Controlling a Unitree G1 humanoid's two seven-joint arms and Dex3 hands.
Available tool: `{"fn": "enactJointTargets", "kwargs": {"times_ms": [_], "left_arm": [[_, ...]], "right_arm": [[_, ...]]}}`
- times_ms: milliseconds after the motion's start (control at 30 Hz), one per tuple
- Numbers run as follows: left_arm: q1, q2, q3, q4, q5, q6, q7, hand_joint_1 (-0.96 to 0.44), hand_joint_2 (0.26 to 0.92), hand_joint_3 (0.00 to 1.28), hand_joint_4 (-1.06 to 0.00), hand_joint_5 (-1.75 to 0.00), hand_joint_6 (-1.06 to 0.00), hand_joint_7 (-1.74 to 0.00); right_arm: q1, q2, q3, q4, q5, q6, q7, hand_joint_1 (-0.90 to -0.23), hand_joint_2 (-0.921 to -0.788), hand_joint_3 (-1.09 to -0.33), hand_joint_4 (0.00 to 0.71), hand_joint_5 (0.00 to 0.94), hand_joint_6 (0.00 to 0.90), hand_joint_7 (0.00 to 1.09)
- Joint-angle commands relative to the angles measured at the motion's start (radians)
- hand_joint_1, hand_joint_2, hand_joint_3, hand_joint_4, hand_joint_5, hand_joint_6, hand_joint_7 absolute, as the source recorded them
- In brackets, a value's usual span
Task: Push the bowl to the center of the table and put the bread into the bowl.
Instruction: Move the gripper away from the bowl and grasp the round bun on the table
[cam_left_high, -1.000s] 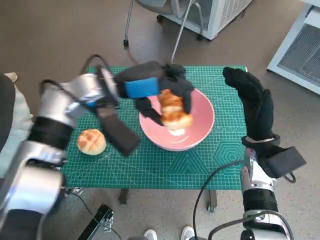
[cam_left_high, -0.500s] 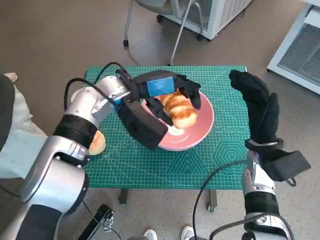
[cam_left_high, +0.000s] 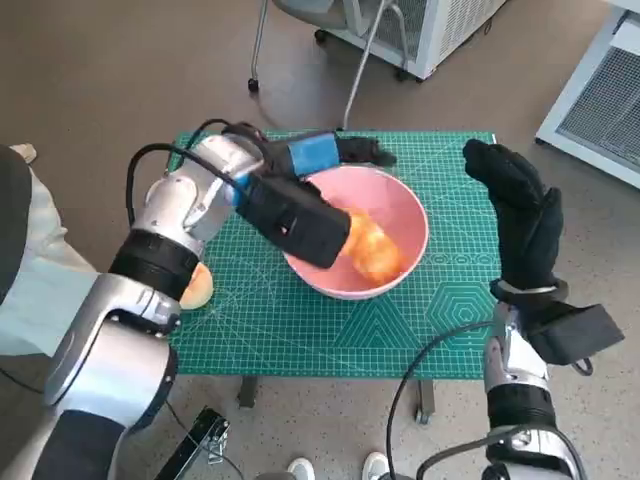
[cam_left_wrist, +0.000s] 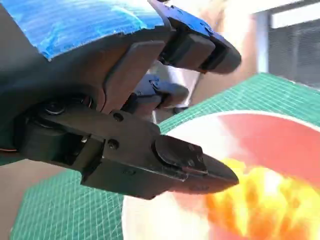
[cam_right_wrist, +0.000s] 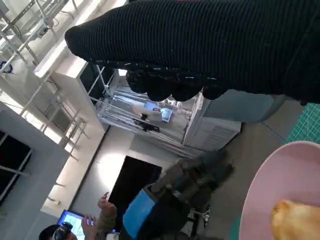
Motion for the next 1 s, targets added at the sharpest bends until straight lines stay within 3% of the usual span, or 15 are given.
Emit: {"fn": "enactJointTargets", "kwargs": {"times_ms": [33,267,467,667,1000], "left_arm": [[0.029,0.045,0.014,-0.051,-0.024,0.000,-0.016,-0.14,0.842,0.00,-0.11,-0.02,-0.24,-0.13],[0.049,0.122,0.045,-0.093,-0.053,-0.069,0.002,-0.12,0.845,0.00,-0.25,-0.07,-0.37,-0.18],[0.103,0.241,0.104,-0.205,-0.098,-0.114,-0.021,-0.10,0.847,0.00,-0.33,-0.06,-0.43,-0.22],[0.225,0.399,0.209,-0.418,-0.193,-0.081,-0.140,-0.05,0.848,0.00,-0.38,-0.01,-0.49,-0.14],[0.451,0.607,0.356,-0.739,-0.284,0.137,-0.365,0.02,0.852,0.00,-0.32,0.00,-0.47,-0.07]], "right_arm": [[0.007,0.011,0.006,0.007,0.000,0.017,-0.001,-0.591,-0.921,-0.750,0.421,0.016,0.101,0.69],[0.006,0.015,0.023,0.001,-0.012,0.014,0.003,-0.579,-0.921,-0.758,0.407,0.008,0.071,0.68],[0.005,0.018,0.034,-0.003,-0.017,0.012,-0.001,-0.575,-0.921,-0.776,0.394,0.001,0.031,0.72],[0.004,0.011,0.036,-0.004,-0.015,0.008,0.007,-0.572,-0.921,-0.796,0.389,0.000,0.018,0.73],[-0.003,0.007,0.035,-0.005,-0.001,0.016,0.020,-0.573,-0.921,-0.807,0.385,0.000,0.008,0.75]]}}
